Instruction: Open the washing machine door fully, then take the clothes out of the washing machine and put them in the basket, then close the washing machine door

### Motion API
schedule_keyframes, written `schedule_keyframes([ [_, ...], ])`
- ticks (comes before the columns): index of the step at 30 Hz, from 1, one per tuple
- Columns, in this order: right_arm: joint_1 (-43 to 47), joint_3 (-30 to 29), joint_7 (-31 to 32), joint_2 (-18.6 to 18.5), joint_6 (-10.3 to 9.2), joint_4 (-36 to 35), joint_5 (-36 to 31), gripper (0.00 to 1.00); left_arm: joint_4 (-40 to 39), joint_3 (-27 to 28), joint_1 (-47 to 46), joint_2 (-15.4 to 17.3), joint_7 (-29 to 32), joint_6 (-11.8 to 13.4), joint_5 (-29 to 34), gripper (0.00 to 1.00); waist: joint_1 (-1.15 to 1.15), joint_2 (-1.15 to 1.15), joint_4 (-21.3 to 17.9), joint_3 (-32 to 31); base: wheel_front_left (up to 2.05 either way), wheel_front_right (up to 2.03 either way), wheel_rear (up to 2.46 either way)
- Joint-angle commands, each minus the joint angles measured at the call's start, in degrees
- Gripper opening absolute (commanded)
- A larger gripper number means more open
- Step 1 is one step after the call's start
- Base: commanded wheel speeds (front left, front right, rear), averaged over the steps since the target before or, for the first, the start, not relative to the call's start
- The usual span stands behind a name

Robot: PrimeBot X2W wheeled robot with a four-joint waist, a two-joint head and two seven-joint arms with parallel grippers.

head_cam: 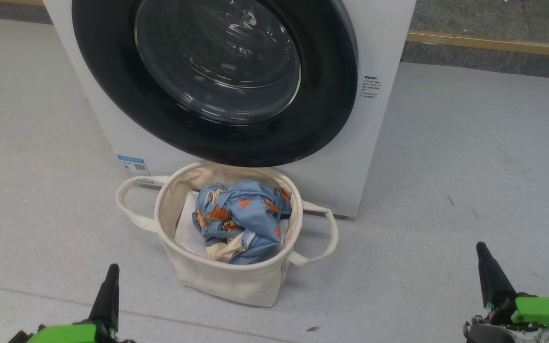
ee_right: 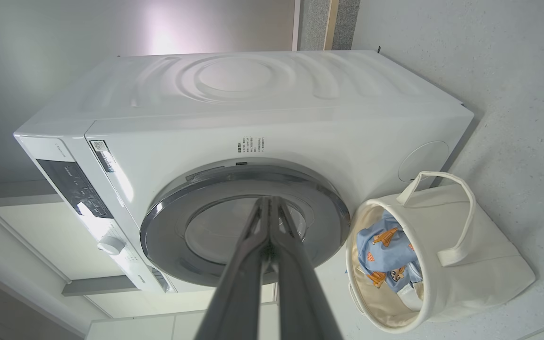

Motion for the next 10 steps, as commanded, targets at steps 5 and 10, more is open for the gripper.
schedule_keyframes([
  [5, -2.86, 0.94, 0.3, -0.17, 0.0, -1.75, -0.4, 0.0, -2.08, 1.97, -2.53, 0.33, 0.46, -0.4, -0.18, 0.0, 0.0, 0.0, 0.0, 0.0, 0.0, 0.0, 0.0],
  [10, -2.87, 0.92, 0.31, -0.15, 0.0, -1.75, -0.42, 0.0, -2.08, 1.97, -2.53, 0.33, 0.46, -0.4, -0.18, 0.0, 0.0, 0.0, 0.0, 0.0, 0.0, 0.0, 0.0],
])
